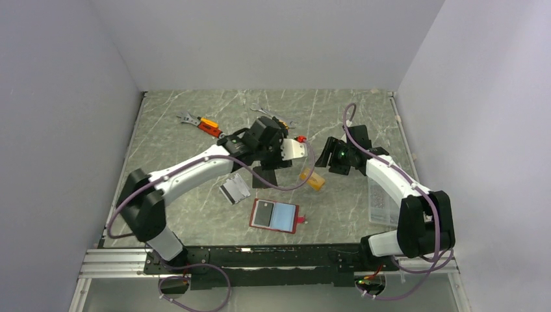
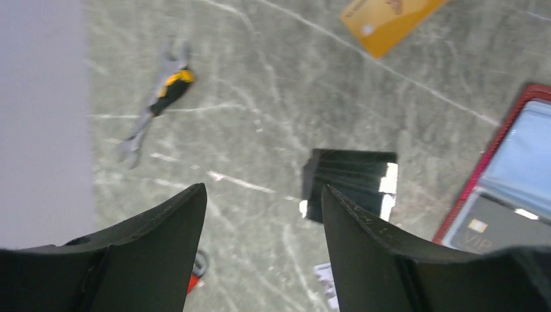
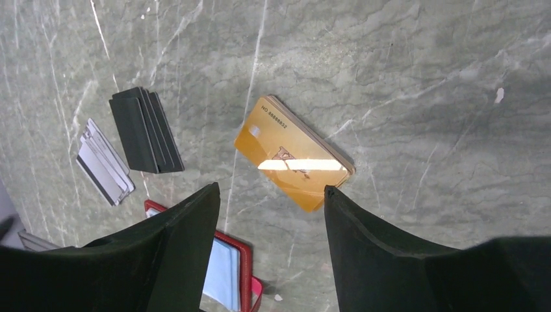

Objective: Put the credit cards into the card holder
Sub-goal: Pick up the credit card from the center of the board.

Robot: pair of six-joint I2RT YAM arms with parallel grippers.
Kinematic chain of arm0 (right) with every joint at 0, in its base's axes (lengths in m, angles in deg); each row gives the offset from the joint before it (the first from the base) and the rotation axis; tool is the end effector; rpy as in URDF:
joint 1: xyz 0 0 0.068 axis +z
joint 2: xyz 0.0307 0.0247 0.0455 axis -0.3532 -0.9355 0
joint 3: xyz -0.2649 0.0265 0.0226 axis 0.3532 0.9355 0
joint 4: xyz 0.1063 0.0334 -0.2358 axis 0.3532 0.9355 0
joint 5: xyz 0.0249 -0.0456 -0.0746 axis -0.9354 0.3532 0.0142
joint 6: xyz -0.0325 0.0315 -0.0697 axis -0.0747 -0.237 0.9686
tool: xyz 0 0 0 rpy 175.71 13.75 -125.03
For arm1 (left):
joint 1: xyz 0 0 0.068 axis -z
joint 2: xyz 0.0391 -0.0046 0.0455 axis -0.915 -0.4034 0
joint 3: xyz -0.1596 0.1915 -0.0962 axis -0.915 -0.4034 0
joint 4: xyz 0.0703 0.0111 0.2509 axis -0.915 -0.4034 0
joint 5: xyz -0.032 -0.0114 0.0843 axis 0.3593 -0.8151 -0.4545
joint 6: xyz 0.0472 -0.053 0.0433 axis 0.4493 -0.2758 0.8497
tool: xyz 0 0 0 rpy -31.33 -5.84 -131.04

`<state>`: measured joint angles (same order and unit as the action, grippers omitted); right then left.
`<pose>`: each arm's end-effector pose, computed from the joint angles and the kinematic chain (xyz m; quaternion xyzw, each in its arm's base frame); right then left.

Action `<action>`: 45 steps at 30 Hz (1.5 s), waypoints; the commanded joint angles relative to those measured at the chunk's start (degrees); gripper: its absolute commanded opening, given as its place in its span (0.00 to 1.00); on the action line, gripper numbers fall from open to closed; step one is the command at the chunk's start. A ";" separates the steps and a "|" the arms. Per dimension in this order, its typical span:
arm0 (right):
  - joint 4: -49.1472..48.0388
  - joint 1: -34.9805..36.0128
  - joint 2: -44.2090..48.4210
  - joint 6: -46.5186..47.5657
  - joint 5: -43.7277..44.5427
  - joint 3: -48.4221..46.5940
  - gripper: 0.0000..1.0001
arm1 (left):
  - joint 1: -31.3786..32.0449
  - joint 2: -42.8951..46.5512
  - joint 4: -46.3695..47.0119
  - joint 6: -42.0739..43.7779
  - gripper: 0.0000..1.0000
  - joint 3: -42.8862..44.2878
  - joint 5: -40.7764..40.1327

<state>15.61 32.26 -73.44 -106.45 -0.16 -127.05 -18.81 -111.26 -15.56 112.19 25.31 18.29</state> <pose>0.2876 0.0776 0.1821 0.1122 0.9344 0.2246 0.2528 0.2588 -0.2829 0.2800 0.6331 0.6409 -0.0289 0.4331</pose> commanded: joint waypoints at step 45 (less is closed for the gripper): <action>-14.05 1.63 -3.29 -5.02 -4.18 11.46 0.54 | 0.37 -11.41 8.51 2.10 0.50 -4.80 14.09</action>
<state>-0.96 35.25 -77.22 -113.14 -8.59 -112.21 -18.51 -120.33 -8.81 114.57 17.00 33.59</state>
